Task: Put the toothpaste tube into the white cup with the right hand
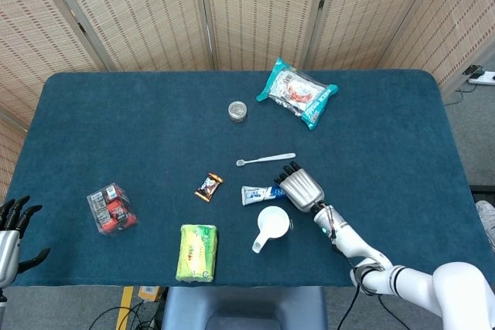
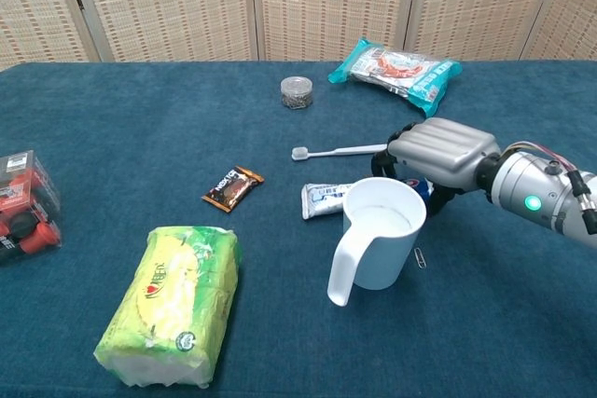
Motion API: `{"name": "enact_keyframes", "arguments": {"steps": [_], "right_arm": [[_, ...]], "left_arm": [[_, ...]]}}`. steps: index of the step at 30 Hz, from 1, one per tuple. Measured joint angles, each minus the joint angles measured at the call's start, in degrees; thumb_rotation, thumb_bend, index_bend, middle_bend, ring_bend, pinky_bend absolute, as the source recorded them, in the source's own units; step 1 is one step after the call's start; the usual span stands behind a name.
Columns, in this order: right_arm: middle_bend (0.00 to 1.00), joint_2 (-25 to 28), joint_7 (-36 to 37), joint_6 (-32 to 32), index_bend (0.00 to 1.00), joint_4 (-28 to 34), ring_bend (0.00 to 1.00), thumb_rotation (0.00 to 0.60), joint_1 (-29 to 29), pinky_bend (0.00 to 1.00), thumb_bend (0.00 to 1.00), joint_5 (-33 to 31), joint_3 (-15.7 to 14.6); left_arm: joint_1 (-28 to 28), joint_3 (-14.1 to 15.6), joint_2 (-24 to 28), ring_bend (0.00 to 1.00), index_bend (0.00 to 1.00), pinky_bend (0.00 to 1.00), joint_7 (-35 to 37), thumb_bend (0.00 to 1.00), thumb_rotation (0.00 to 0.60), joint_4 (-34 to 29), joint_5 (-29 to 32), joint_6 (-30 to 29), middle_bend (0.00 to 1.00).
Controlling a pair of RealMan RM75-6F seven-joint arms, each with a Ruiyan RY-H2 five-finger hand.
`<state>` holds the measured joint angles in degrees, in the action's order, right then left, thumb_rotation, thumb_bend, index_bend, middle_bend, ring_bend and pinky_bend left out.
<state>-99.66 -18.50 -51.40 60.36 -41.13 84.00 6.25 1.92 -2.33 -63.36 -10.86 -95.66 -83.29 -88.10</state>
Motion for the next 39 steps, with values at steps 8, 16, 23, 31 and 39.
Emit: {"name": "enact_keyframes", "arguments": {"steps": [8, 16, 23, 31, 39], "right_arm": [[0.42, 3.0, 3.41, -2.05, 0.44, -1.95, 0.25, 0.6, 0.67, 0.21, 0.28, 0.98, -1.04], [0.26, 6.85, 2.14, 1.23, 0.06, 0.75, 0.15, 0.6, 1.02, 0.21, 0.14, -1.84, -1.49], [0.27, 7.28, 0.15, 0.86, 0.09, 4.43, 0.15, 0.6, 0.97, 0.21, 0.14, -3.15, -1.08], [0.31, 5.58, -3.18, 2.22, 0.26, 5.22, 0.15, 0.6, -0.31, 0.21, 0.17, -4.94, -0.58], [0.32, 3.4, -7.19, 4.52, 0.31, 4.96, 0.15, 0.6, -2.3, 0.21, 0.19, -7.96, 0.3]], "left_arm": [[-0.04, 0.13, -0.2, 0.09, 0.24, 0.15, -0.48, 0.21, 0.6, -0.08, 0.01, 0.25, 0.11], [0.44, -0.11, -0.55, 0.09, 0.24, 0.15, -1.55, 0.21, 0.6, -0.85, -0.74, 0.22, 0.11], [0.38, -0.04, -0.24, 0.09, 0.23, 0.15, -1.82, 0.21, 0.6, -1.11, -0.76, 0.22, 0.11], [-0.24, 0.14, -0.03, 0.09, 0.24, 0.15, -1.09, 0.21, 0.6, -0.6, -0.78, -0.45, 0.1], [-0.4, 0.25, 0.02, 0.09, 0.24, 0.15, -0.65, 0.21, 0.6, -0.28, -0.56, -0.22, 0.1]]}}
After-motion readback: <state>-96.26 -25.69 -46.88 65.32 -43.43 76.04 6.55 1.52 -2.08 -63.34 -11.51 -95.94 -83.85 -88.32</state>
